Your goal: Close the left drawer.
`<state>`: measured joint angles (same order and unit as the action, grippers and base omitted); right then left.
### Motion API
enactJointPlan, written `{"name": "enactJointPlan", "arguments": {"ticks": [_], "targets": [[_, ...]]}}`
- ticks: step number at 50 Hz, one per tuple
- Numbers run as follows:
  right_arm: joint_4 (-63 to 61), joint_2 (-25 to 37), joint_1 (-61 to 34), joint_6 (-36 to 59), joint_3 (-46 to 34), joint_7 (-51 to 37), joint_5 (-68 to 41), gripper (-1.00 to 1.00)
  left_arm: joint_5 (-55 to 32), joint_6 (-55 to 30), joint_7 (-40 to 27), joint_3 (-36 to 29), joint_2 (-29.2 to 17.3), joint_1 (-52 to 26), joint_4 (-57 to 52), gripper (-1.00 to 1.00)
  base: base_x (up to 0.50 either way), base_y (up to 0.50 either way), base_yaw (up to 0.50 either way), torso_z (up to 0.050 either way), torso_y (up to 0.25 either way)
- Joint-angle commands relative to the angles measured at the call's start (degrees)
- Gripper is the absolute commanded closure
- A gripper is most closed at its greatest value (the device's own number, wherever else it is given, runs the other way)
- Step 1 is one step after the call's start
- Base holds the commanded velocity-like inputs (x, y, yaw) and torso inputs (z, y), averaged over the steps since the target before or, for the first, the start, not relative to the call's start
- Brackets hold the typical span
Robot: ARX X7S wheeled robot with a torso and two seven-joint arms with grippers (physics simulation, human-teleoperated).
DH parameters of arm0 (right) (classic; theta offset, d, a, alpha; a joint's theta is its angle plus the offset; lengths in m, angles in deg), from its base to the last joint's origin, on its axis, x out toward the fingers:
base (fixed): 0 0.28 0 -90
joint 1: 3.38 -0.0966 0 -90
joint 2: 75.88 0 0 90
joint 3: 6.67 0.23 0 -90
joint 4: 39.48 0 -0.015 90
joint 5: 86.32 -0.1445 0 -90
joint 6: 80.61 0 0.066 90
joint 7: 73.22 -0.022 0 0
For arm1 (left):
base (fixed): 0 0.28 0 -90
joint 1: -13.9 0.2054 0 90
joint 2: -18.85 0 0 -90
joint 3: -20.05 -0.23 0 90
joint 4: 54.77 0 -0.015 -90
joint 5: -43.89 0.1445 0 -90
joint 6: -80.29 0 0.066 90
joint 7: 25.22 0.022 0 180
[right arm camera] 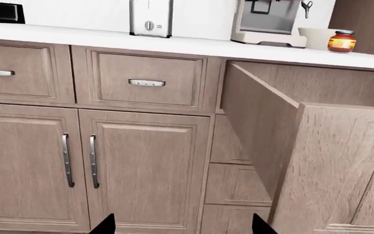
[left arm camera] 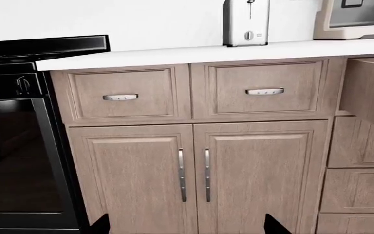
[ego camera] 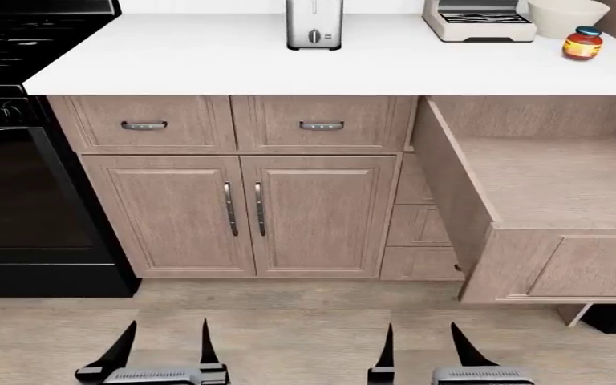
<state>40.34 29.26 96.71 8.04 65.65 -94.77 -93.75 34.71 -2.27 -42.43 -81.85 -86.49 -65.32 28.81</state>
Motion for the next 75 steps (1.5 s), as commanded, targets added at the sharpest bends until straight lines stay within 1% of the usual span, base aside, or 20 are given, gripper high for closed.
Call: {"name": "enactJointPlan", "arguments": {"ticks": [1,7,9,12,15,16,17,19,40,75], "targets": [[0.1,0.2,0.0,-0.5,-0.2,-0.4,0.1,-1.0,0.0,0.2,-0.2,-0.3,-0.2,0.1,0.1,-1.0,0.0,0.0,0.0,0.0,0.0],[0.2,0.4,-0.1,-0.6,-0.4,-0.5,0.2,-1.0,-0.2,0.0,-0.4,-0.3,-0.3,0.0,-0.1,-1.0,0.0,0.0,0.0,0.0,0.0],[-0.1,0.1,-0.4,1.8,-0.3,-1.7,1.1,-1.0,-0.1,0.2,-0.4,-0.4,-0.3,0.0,0.1,-1.0,0.0,0.0,0.0,0.0,0.0],[-0.1,0.2,-0.7,2.5,-0.7,-1.4,0.8,-1.0,-0.1,0.3,-0.5,-0.5,-0.3,0.0,0.2,-1.0,0.0,0.0,0.0,0.0,0.0],[-0.7,0.6,-0.4,1.6,-0.5,-0.4,-0.5,-1.0,-0.2,0.0,-0.6,-0.5,-0.5,0.1,-0.2,-1.0,0.0,0.0,0.0,0.0,0.0],[-0.7,0.9,-0.1,-0.3,-0.9,0.5,-0.5,-1.0,-0.2,0.3,-0.5,-0.6,-0.4,0.1,0.0,-1.0,0.15,0.01,0.0,0.0,0.0],[-0.7,0.9,-0.4,1.4,-1.1,0.2,-0.4,-1.0,-0.2,0.2,-0.6,-0.6,-0.4,0.0,0.1,-1.0,0.46,0.13,0.0,0.0,0.0],[-0.5,0.9,-0.5,1.7,-1.3,0.1,-0.1,-1.0,-0.3,0.1,-0.6,-0.6,-0.5,0.0,-0.1,-1.0,0.5,0.16,0.0,0.0,0.0],[-0.2,1.1,-0.5,1.0,-1.2,-0.1,-1.3,-1.0,-0.5,0.2,-1.0,-1.0,-0.8,-0.3,0.3,-1.0,0.5,0.15,0.0,0.0,0.0],[-0.1,1.6,-0.7,0.9,-1.6,-0.5,-2.3,-1.0,-0.6,0.6,-1.7,-1.7,-1.2,-0.4,0.7,-1.0,0.5,0.0,0.0,0.0,0.0]]}}
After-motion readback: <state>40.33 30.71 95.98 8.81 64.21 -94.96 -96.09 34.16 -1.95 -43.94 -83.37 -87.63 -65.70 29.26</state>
